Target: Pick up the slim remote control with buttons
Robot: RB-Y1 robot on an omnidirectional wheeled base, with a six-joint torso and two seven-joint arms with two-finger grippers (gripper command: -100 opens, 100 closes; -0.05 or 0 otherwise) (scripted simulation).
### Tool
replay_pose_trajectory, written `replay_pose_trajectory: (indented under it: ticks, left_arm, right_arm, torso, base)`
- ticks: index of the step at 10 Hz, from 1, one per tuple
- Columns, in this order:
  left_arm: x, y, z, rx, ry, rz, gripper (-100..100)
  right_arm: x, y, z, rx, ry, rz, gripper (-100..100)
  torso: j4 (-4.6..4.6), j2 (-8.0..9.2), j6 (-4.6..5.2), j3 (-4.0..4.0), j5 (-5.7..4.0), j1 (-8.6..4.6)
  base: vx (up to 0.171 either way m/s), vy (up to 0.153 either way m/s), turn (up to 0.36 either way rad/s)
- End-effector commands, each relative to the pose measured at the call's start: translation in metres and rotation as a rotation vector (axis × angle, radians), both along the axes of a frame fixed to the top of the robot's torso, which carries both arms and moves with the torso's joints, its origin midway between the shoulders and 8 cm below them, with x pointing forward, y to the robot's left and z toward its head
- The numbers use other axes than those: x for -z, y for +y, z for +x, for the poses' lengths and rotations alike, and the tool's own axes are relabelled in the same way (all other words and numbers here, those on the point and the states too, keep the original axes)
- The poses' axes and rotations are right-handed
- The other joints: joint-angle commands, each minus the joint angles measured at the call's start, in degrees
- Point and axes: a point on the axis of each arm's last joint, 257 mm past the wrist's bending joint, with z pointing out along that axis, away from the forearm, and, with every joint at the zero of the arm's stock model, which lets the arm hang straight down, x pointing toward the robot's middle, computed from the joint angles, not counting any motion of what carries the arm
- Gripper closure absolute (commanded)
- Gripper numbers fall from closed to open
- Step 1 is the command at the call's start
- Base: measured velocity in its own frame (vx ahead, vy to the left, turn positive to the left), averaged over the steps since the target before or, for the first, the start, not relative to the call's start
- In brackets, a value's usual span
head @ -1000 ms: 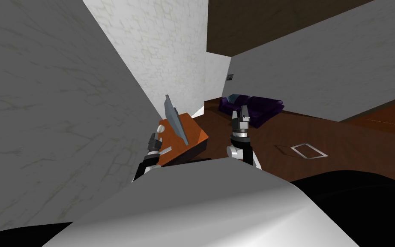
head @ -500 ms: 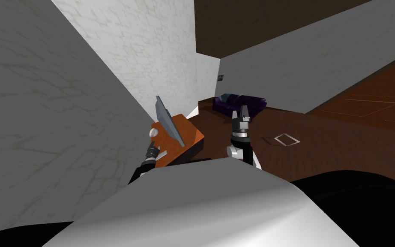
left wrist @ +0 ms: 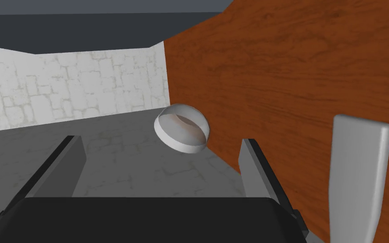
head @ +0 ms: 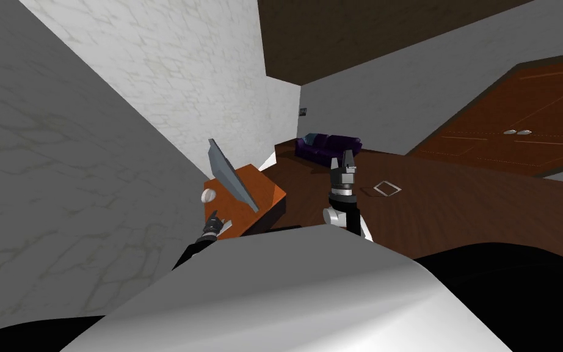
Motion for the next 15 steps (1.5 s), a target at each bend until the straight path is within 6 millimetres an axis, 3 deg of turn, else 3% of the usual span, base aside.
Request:
replay_pose_trajectory:
  ticks: [1, 4, 5, 6, 7, 8, 9, 10, 11, 12, 15]
  left_arm:
    - [0.018, 0.008, -0.012, -0.022, 0.053, -0.026, -100]
    - [0.063, 0.038, -0.053, -0.074, 0.205, -0.070, -100]
    - [0.068, 0.041, -0.057, -0.090, 0.210, -0.091, -100]
    - [0.087, 0.053, -0.079, -0.114, 0.284, -0.110, -100]
    - [0.094, 0.056, -0.086, -0.134, 0.292, -0.132, -100]
    - [0.112, 0.068, -0.111, -0.167, 0.358, -0.158, -100]
    - [0.115, 0.068, -0.114, -0.175, 0.364, -0.175, -100]
    - [0.130, 0.077, -0.136, -0.204, 0.423, -0.204, -100]
    - [0.134, 0.078, -0.142, -0.218, 0.432, -0.222, -100]
    - [0.146, 0.086, -0.165, -0.255, 0.478, -0.257, -100]
    - [0.166, 0.092, -0.201, -0.308, 0.553, -0.322, -100]
  right_arm:
    - [0.000, 0.000, 0.000, 0.000, 0.000, 0.000, 0]
    - [0.000, 0.000, 0.000, 0.000, 0.000, 0.000, 0]
    - [0.000, 0.000, 0.000, 0.000, 0.000, 0.000, 0]
    - [0.000, 0.000, 0.000, 0.000, 0.000, 0.000, 0]
    - [0.000, 0.000, 0.000, 0.000, 0.000, 0.000, 0]
    - [0.000, 0.000, 0.000, 0.000, 0.000, 0.000, 0]
    - [0.000, 0.000, 0.000, 0.000, 0.000, 0.000, 0]
    - [0.000, 0.000, 0.000, 0.000, 0.000, 0.000, 0]
    - [0.000, 0.000, 0.000, 0.000, 0.000, 0.000, 0]
    - [0.000, 0.000, 0.000, 0.000, 0.000, 0.000, 0]
    - [0.000, 0.000, 0.000, 0.000, 0.000, 0.000, 0]
  torso:
    - [0.00, 0.00, 0.00, 0.00, 0.00, 0.00]
    - [0.00, 0.00, -0.04, 0.00, 0.01, 0.03]
    - [0.00, 0.00, -0.01, 0.00, 0.00, 0.03]
    - [-0.01, -0.03, -0.05, -0.02, 0.01, 0.03]
    - [-0.02, -0.12, 0.01, -0.06, 0.00, -0.02]
    - [-0.03, -0.08, -0.08, -0.05, -0.01, -0.02]
    - [-0.02, -0.09, -0.02, -0.05, -0.01, -0.01]
    - [-0.02, -0.06, -0.06, -0.04, 0.00, 0.01]
    - [-0.02, -0.08, -0.01, -0.05, 0.00, 0.06]
    - [-0.01, -0.04, -0.07, -0.03, 0.01, 0.05]
    - [-0.02, -0.08, -0.03, -0.05, 0.00, 0.02]
  base:
    - [0.011, -0.022, -0.200]
    - [-0.001, 0.000, -0.253]
    - [0.004, 0.000, -0.129]
    - [0.033, -0.021, -0.354]
    - [0.017, -0.007, -0.177]
    - [0.023, -0.006, -0.274]
    - [0.010, 0.003, -0.167]
    - [0.019, 0.010, -0.326]
    - [0.004, 0.014, -0.169]
    - [0.012, 0.002, -0.292]
    - [0.015, 0.008, -0.211]
